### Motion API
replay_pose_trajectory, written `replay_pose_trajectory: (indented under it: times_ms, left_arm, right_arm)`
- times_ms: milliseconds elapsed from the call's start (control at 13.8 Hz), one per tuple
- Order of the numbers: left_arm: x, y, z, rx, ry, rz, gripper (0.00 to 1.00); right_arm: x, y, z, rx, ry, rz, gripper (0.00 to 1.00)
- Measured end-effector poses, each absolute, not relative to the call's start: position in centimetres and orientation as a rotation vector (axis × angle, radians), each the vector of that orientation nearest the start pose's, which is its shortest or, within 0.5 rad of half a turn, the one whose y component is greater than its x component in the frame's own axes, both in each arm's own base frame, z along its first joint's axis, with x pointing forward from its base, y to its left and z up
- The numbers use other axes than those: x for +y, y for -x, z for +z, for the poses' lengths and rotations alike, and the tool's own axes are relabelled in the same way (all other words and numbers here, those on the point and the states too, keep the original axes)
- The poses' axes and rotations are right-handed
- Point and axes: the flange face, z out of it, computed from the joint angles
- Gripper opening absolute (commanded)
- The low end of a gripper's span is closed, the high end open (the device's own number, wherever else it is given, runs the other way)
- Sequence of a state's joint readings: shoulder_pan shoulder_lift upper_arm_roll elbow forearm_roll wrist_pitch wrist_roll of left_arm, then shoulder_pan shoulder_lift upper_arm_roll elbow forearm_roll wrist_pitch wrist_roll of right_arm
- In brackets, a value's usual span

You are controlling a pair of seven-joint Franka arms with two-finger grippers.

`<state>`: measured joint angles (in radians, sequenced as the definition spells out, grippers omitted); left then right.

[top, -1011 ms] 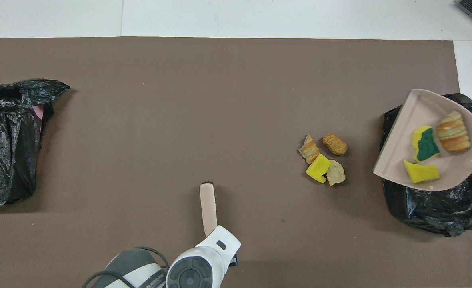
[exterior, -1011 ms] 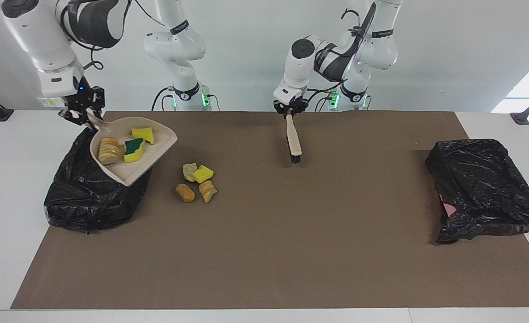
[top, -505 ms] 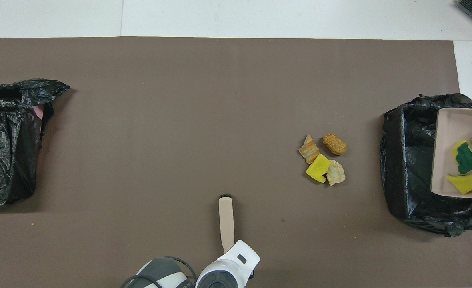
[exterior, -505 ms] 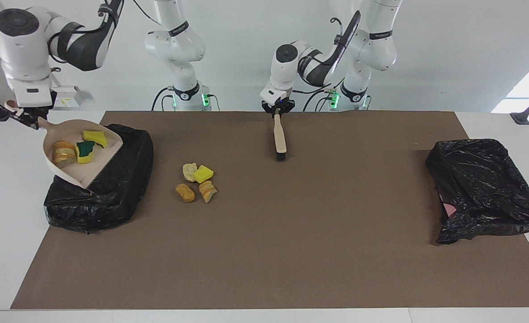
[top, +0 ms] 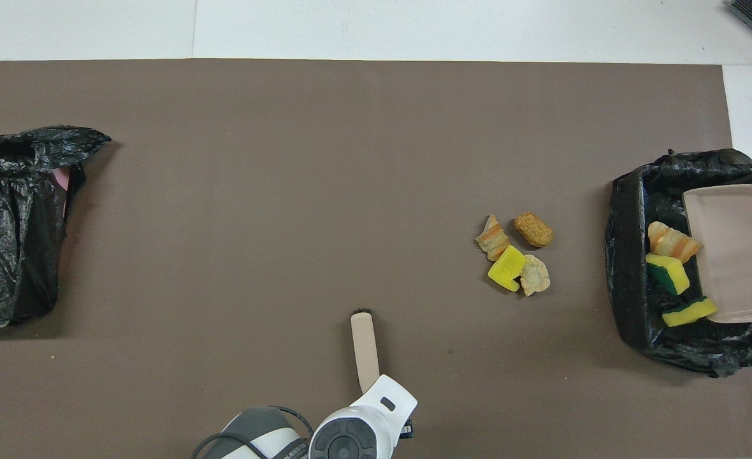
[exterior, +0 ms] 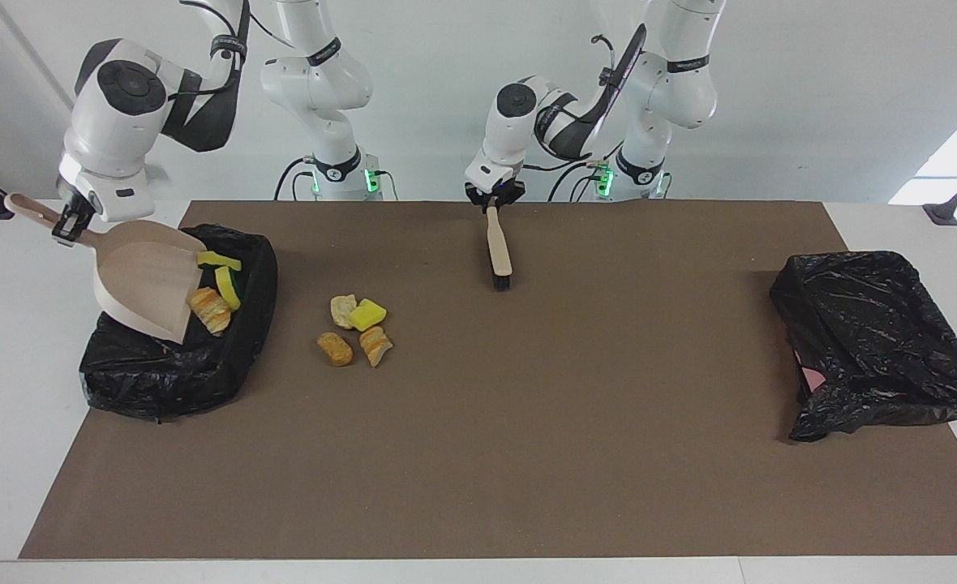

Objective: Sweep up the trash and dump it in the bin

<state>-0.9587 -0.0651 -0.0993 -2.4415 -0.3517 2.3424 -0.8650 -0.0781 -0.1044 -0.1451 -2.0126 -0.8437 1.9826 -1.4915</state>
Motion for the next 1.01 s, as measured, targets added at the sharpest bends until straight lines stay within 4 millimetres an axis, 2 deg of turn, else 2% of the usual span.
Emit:
replay_pose_trajectory:
  times_ms: [72, 289, 433, 578, 722, 1011]
  left_arm:
    - [-41.5, -22.9, 32.5, -0.109, 3.236, 0.361, 1.00]
    - [-41.6, -23.3, 32.4, -0.133, 3.238, 0.372, 1.00]
    - [-40.8, -25.1, 32.7, -0.198, 3.244, 0.368, 1.00]
    - [-39.1, -28.7, 33.7, -0.267, 3.248, 0.375, 1.00]
    - [-36.8, -32.8, 35.3, -0.262, 3.249, 0.353, 1.00]
    - [-31.1, -39.8, 37.5, -0.138, 3.260, 0.254, 1.00]
  right_arm:
    - [-16.5, -51.9, 52.6, 1.785, -1.716, -0.715, 0.00]
    - [-17.1, -51.2, 54.1, 1.748, -1.690, -0.759, 0.00]
    - [-17.5, -49.6, 57.1, 1.694, -1.720, -0.773, 0.00]
    - [-17.2, -47.8, 60.1, 1.628, -1.768, -0.767, 0.00]
    - [-15.5, -46.8, 61.4, 1.526, -1.904, -0.670, 0.00]
    - [-11.1, -47.9, 59.4, 1.354, -2.281, -0.348, 0.00]
